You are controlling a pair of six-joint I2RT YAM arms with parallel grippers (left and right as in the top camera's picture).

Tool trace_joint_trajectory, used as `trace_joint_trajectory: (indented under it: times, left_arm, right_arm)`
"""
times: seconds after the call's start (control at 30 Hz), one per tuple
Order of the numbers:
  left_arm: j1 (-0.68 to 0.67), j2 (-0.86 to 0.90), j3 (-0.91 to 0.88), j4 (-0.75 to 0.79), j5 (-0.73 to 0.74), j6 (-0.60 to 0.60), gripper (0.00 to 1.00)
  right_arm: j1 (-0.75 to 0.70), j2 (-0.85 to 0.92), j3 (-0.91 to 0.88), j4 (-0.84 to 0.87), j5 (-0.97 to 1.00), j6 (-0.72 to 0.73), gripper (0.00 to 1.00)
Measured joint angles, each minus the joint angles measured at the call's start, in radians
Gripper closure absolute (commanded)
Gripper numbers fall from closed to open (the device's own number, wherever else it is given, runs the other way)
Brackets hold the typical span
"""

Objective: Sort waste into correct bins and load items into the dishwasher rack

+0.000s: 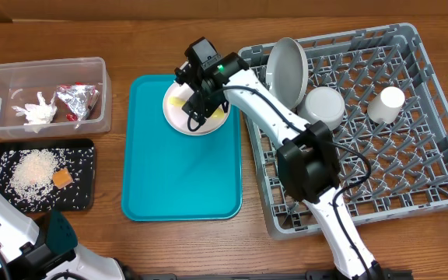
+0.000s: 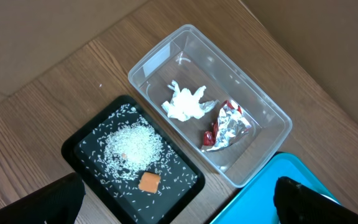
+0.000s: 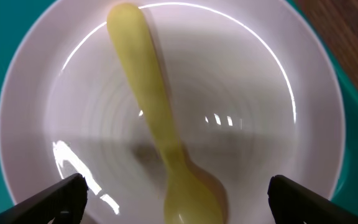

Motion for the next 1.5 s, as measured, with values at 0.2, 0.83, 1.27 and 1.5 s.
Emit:
trace_joint_trajectory:
  times: [0.2, 0.83, 1.27, 1.5]
  left_arm:
    - [0.0, 0.0, 0.0, 0.0, 0.0, 0.0, 0.0]
    - [0.0, 0.0, 0.0, 0.0, 0.0, 0.0, 0.0]
    - [0.0, 0.0, 0.0, 0.0, 0.0, 0.0, 0.0]
    - [0.0, 0.0, 0.0, 0.0, 0.0, 0.0, 0.0]
  right_arm:
    - [0.001, 0.039, 0.0, -0.005, -0.002, 0.02, 0.23]
    - [0.003, 0.041, 0.028, -0.118, -0.048, 0.164, 0.41]
    - [0.012, 0.049, 0.087, -0.026, -0.064, 0.209, 0.41]
    - [0.016, 0.089, 0.085, -0.025, -0.071, 0.216, 0.46]
